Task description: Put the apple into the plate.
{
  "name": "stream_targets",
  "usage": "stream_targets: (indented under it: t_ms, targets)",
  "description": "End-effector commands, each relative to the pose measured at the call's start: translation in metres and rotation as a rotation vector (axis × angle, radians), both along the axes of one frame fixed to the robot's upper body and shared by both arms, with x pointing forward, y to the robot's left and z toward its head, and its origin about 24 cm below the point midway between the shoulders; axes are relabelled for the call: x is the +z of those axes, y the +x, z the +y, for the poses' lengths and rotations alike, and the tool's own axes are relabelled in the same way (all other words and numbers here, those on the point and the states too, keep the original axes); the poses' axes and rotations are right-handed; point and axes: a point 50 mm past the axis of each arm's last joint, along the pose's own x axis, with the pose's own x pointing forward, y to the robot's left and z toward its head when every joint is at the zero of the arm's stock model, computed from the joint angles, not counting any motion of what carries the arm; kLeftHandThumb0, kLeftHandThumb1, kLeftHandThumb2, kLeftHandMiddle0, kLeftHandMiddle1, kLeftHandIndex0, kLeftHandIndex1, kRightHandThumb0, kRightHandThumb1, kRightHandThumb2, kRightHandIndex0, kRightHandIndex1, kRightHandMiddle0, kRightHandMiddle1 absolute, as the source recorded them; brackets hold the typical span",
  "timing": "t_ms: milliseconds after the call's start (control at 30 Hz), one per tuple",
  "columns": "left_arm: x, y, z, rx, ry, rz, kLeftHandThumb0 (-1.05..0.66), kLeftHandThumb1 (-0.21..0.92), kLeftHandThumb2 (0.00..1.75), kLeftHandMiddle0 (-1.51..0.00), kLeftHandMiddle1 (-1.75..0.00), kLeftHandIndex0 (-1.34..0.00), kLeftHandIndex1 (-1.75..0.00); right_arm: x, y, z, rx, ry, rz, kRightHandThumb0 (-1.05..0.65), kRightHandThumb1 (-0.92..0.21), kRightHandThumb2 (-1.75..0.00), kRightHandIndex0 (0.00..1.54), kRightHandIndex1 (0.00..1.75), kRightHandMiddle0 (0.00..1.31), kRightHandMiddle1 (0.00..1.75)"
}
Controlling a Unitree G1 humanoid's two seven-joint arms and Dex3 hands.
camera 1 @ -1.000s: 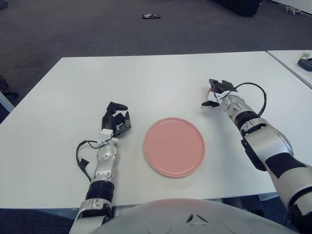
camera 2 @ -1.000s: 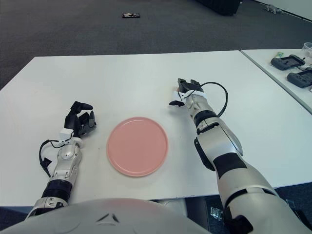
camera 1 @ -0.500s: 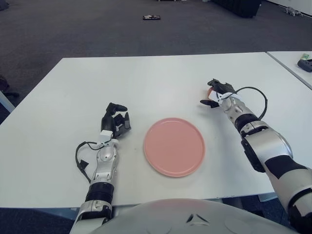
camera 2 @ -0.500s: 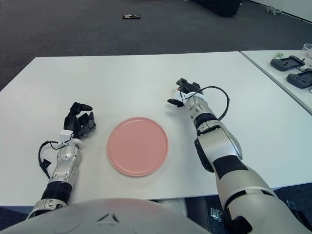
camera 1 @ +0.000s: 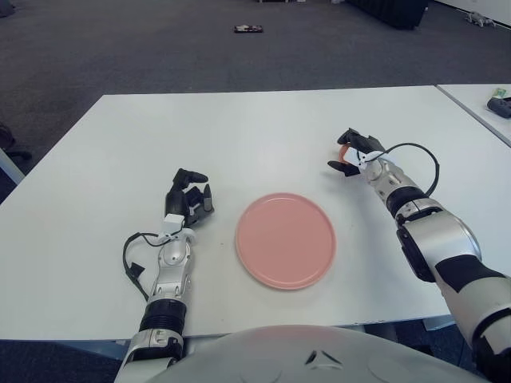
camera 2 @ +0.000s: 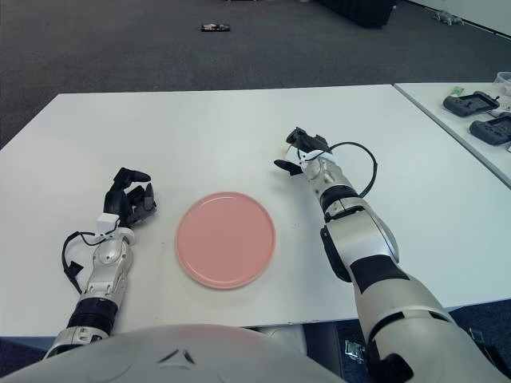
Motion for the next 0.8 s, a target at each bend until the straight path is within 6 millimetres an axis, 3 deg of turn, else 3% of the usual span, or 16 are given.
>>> stream_targets:
  t_ms: [0,67,133,167,200,267,367,533,767]
  targets:
    - [-0.021,-0.017,0.004,0.023,-0.01,0.113,-0.42,0.54,1.05,-0.96,-1.75,-0.44,-1.75,-0.035,-0.022,0.0,-0.005,0.03,0.175,-0.61,-0.63,-0.85,0.13,1.09,0.0,1.21]
    - [-0.021,-0.017,0.005,0.026,-0.006,0.117,-0.41,0.54,1.05,-0.96,-1.75,-0.44,-1.75,-0.034,-0.021,-0.001,-0.009,0.032,0.173,-0.58,-0.6,-0.89,0.12,1.15,0.0,1.25]
    - [-0.021,-0.016,0.005,0.028,-0.004,0.12,-0.41,0.54,1.05,-0.96,-1.75,-0.44,-1.75,-0.034,-0.021,-0.001,-0.011,0.03,0.17,-0.48,-0.51,-1.01,0.18,1.42,0.0,1.44]
    - [-0.021,-0.016,0.005,0.027,-0.004,0.121,-0.41,0.54,1.05,-0.96,-1.75,-0.44,-1.75,-0.034,-0.021,-0.001,-0.011,0.023,0.166,-0.47,-0.5,-1.02,0.19,1.46,0.0,1.46]
    - [-0.021,-0.016,0.005,0.027,-0.004,0.122,-0.41,0.54,1.05,-0.97,-1.75,-0.44,-1.75,-0.033,-0.021,-0.002,-0.011,0.014,0.162,-0.16,-0.52,-1.02,0.27,1.56,0.0,1.56]
    - [-0.021,-0.016,0.005,0.026,-0.006,0.123,-0.42,0.54,1.05,-0.97,-1.75,-0.44,-1.75,-0.032,-0.02,-0.003,-0.012,-0.003,0.153,-0.08,-0.55,-1.0,0.38,1.6,0.08,1.65]
    - [-0.021,-0.016,0.005,0.025,-0.011,0.122,-0.42,0.53,1.05,-0.97,-1.75,-0.44,-1.75,-0.031,-0.019,-0.004,-0.019,-0.018,0.145,-0.03,-0.49,-1.08,0.51,1.62,0.2,1.72]
    - [-0.02,-0.016,0.005,0.025,-0.01,0.119,-0.41,0.54,1.04,-0.96,-1.75,-0.44,-1.75,-0.029,-0.018,-0.004,-0.024,-0.035,0.114,-0.01,-0.37,-1.25,0.61,1.68,0.32,1.74]
    - [-0.019,-0.016,0.005,0.017,-0.007,0.109,-0.41,0.54,1.04,-0.96,-1.75,-0.44,-1.75,-0.023,-0.014,-0.003,-0.06,0.018,0.074,0.0,-0.18,-1.44,0.76,1.61,0.49,1.75]
